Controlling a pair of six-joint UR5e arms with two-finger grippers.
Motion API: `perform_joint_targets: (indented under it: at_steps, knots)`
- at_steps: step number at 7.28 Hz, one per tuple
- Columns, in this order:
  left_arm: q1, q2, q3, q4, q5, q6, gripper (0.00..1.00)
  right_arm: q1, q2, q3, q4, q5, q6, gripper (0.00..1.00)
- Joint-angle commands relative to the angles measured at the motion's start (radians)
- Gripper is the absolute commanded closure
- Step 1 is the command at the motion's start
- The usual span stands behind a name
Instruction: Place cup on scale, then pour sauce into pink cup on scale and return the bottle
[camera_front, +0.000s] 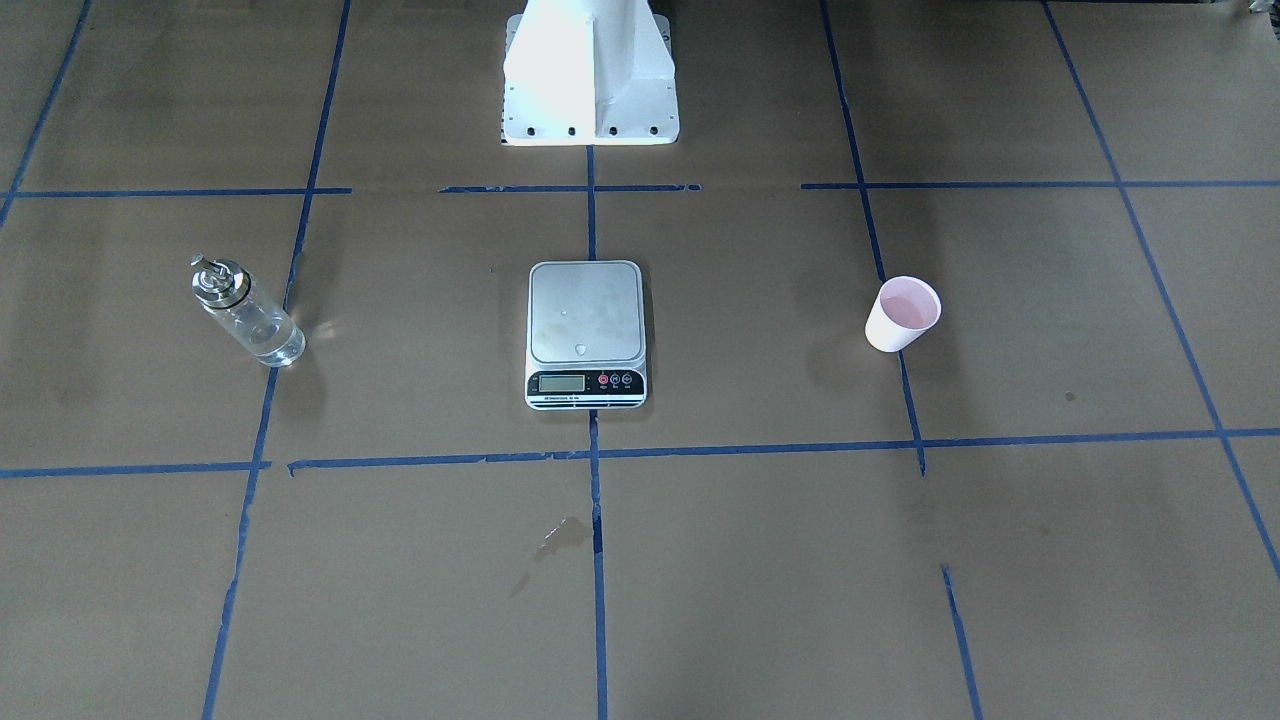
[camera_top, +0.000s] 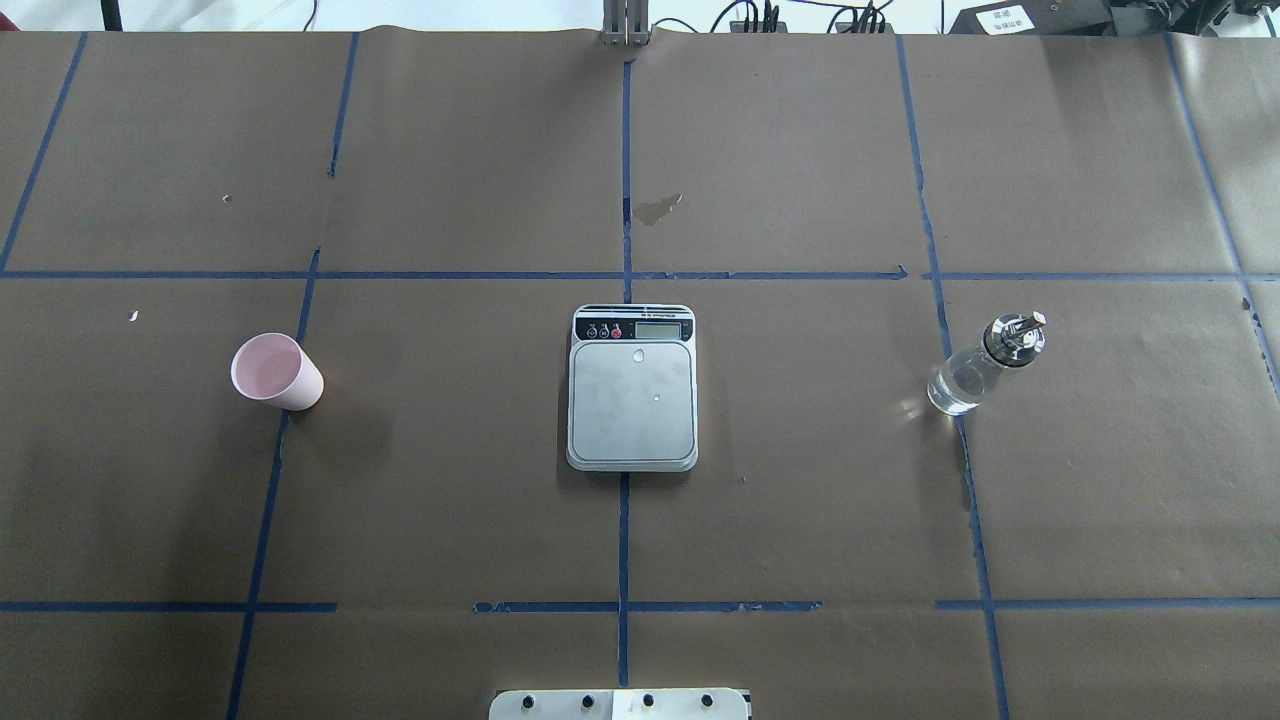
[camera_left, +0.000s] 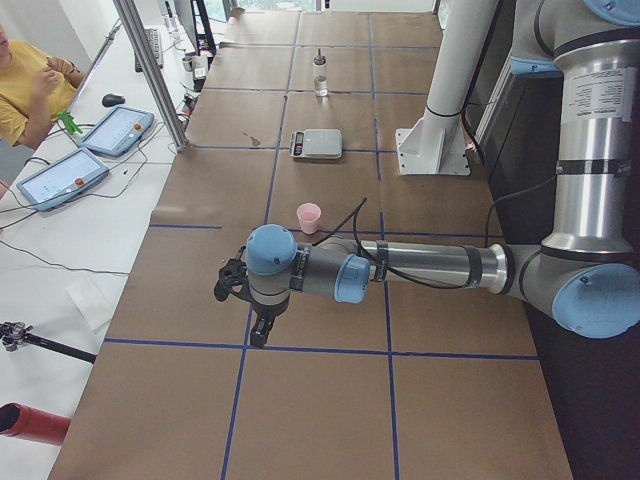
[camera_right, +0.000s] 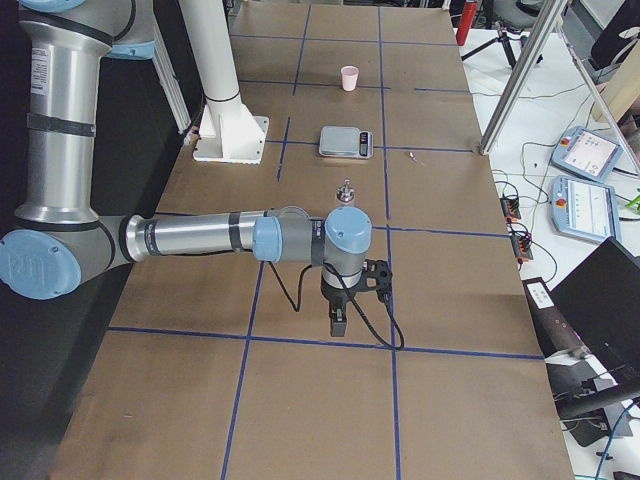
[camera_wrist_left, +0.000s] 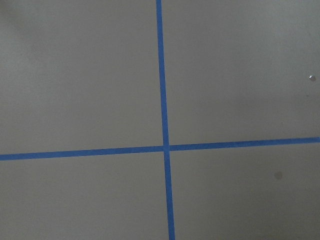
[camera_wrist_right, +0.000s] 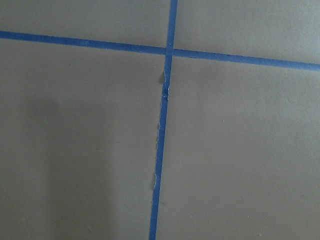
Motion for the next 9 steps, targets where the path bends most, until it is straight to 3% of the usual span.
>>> perform_joint_targets:
  at_steps: [1, 5, 6, 7, 8, 9]
  knots:
    - [0.001, 0.006, 0.000, -0.007, 0.006, 0.051, 0.00, 0.001, -0.001, 0.015, 0.001, 0.003, 0.000, 0.00]
    - [0.017, 0.026, -0.005, -0.058, -0.009, 0.012, 0.00, 0.000, -0.007, 0.015, -0.001, 0.044, 0.002, 0.00]
    - [0.068, 0.035, -0.002, -0.130, -0.121, -0.074, 0.00, -0.002, -0.005, 0.018, 0.001, 0.070, 0.003, 0.00]
    - [0.193, 0.031, -0.047, -0.193, -0.148, -0.298, 0.00, -0.012, -0.004, 0.023, 0.022, 0.128, 0.002, 0.00]
    - [0.302, 0.032, -0.096, -0.300, -0.100, -0.553, 0.00, -0.019, -0.013, 0.021, 0.115, 0.149, 0.009, 0.00]
    - [0.362, 0.028, -0.094, -0.385, -0.087, -0.704, 0.01, -0.025, -0.025, 0.019, 0.134, 0.152, 0.011, 0.00]
